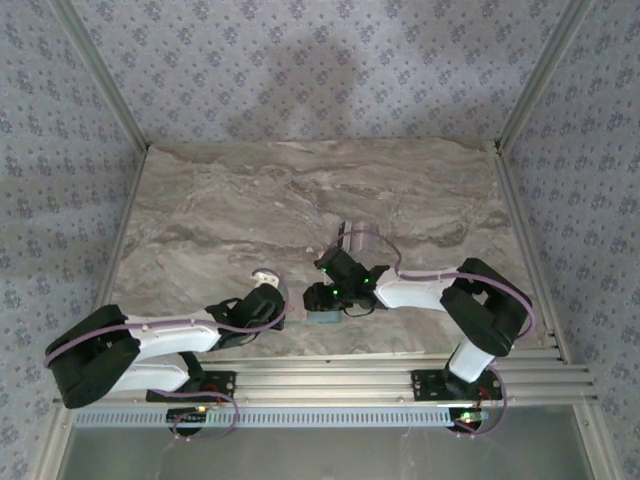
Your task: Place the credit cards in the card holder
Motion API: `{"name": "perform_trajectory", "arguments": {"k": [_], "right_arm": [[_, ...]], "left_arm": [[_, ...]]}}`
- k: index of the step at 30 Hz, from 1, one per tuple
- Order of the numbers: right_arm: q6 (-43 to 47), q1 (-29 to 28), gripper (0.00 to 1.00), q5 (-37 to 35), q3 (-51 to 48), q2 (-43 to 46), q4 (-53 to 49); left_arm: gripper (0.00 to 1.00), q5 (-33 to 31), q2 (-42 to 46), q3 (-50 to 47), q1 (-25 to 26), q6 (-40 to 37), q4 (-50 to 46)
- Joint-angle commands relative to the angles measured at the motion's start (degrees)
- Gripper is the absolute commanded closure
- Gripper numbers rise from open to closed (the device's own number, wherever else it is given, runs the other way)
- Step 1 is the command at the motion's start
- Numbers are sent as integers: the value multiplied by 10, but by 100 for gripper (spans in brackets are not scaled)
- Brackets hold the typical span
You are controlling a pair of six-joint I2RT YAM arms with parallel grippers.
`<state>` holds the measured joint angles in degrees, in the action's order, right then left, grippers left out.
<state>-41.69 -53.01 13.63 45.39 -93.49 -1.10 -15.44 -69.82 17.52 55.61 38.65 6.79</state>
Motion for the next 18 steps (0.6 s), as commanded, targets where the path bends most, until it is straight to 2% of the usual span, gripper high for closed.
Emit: {"name": "perform_trajectory", "arguments": {"k": [1, 5, 18], "right_arm": [[44, 2, 63, -61, 23, 30, -81], [75, 1, 70, -128, 44, 39, -130], [93, -10, 67, -200, 95, -23, -172]], "left_arm": [[91, 28, -18, 4, 5, 2, -5], [91, 29, -20, 4, 6, 1, -4], [91, 33, -32, 7, 6, -2, 4]]}}
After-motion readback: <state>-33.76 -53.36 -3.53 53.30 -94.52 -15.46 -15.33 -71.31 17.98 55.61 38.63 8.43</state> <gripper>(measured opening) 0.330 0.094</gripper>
